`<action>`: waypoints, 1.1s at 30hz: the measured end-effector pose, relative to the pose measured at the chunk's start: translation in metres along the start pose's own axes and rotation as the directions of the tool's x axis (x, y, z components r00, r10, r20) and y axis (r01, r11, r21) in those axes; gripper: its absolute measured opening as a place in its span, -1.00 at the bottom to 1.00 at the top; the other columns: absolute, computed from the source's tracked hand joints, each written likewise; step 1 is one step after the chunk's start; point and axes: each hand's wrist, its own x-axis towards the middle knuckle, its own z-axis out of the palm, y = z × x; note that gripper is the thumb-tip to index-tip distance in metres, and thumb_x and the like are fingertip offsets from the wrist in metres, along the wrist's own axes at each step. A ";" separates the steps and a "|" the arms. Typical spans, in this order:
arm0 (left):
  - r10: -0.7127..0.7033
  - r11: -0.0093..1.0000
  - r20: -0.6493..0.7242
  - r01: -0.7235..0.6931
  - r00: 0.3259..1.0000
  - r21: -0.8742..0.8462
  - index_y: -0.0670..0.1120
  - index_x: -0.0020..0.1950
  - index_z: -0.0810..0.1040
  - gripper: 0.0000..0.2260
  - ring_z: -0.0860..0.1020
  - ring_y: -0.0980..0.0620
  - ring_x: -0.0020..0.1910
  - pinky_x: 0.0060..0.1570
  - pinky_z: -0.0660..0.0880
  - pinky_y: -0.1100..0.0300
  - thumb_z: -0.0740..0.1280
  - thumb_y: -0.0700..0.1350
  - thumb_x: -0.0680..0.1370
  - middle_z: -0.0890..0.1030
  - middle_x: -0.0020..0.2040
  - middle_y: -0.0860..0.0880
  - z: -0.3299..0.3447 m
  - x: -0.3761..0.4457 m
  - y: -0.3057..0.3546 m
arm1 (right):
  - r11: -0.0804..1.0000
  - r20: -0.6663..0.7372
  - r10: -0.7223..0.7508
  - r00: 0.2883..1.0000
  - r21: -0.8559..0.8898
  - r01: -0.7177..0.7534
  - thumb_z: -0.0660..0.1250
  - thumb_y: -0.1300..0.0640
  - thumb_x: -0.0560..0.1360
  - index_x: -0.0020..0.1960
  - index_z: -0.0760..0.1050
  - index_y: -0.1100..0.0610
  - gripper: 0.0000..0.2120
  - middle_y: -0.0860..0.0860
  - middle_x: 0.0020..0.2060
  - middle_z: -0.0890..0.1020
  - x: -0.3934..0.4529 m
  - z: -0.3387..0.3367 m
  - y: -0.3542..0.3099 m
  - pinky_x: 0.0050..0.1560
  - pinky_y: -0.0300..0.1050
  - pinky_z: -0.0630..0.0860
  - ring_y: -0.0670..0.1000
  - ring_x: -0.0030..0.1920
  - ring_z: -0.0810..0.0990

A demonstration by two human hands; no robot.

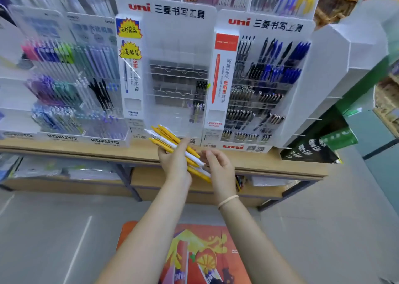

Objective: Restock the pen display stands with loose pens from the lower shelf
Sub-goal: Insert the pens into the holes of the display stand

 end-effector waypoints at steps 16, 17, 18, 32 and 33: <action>-0.139 0.987 0.340 0.102 0.930 0.123 -0.25 0.01 0.61 -0.88 0.68 -0.01 -0.28 -0.27 0.63 0.16 0.46 -0.35 0.50 0.67 -0.22 -0.13 -0.062 0.079 0.119 | 0.988 -0.178 -0.146 0.973 -0.081 0.133 0.18 0.00 0.56 -0.07 0.54 0.09 -0.78 0.02 -0.14 0.61 0.017 0.191 0.015 -0.03 -0.18 0.45 -0.09 -0.10 0.55; -0.144 0.983 0.372 0.088 0.917 0.163 -0.20 -0.07 0.62 -0.92 0.68 -0.01 -0.29 -0.27 0.63 0.15 0.45 -0.34 0.50 0.68 -0.24 -0.12 -0.066 0.087 0.127 | 0.986 -0.134 -0.143 0.981 -0.100 0.131 0.18 -0.02 0.55 -0.03 0.55 0.07 -0.77 0.02 -0.10 0.63 0.022 0.195 0.016 0.03 -0.15 0.47 -0.04 -0.04 0.57; -0.164 0.975 0.395 0.088 0.904 0.203 -0.17 -0.11 0.63 -0.92 0.67 -0.03 -0.31 -0.28 0.63 0.13 0.46 -0.32 0.49 0.68 -0.26 -0.12 -0.070 0.098 0.135 | 0.987 -0.091 -0.134 0.987 -0.103 0.125 0.19 -0.02 0.57 0.02 0.55 0.08 -0.77 0.03 -0.06 0.64 0.028 0.197 0.016 0.06 -0.13 0.50 0.00 0.01 0.59; -0.585 0.750 0.546 0.144 0.600 0.645 -0.25 0.01 0.66 -0.77 0.68 -0.11 -0.25 -0.20 0.64 0.06 0.45 -0.24 0.37 0.69 -0.13 -0.21 -0.057 0.174 0.187 | 0.999 0.369 -0.038 0.929 0.034 0.027 0.32 0.11 0.59 0.25 0.54 0.07 -0.76 0.06 0.09 0.69 0.142 0.216 -0.042 0.00 -0.06 0.61 0.05 0.02 0.64; -0.582 0.755 0.530 0.167 0.617 0.634 -0.25 -0.04 0.68 -0.80 0.67 -0.10 -0.27 -0.23 0.63 0.07 0.44 -0.24 0.37 0.69 -0.15 -0.20 -0.050 0.177 0.189 | 0.999 0.387 -0.043 0.921 0.002 0.045 0.32 0.13 0.60 0.19 0.57 0.08 -0.81 0.08 0.08 0.69 0.152 0.218 -0.045 -0.01 -0.03 0.60 0.02 0.00 0.63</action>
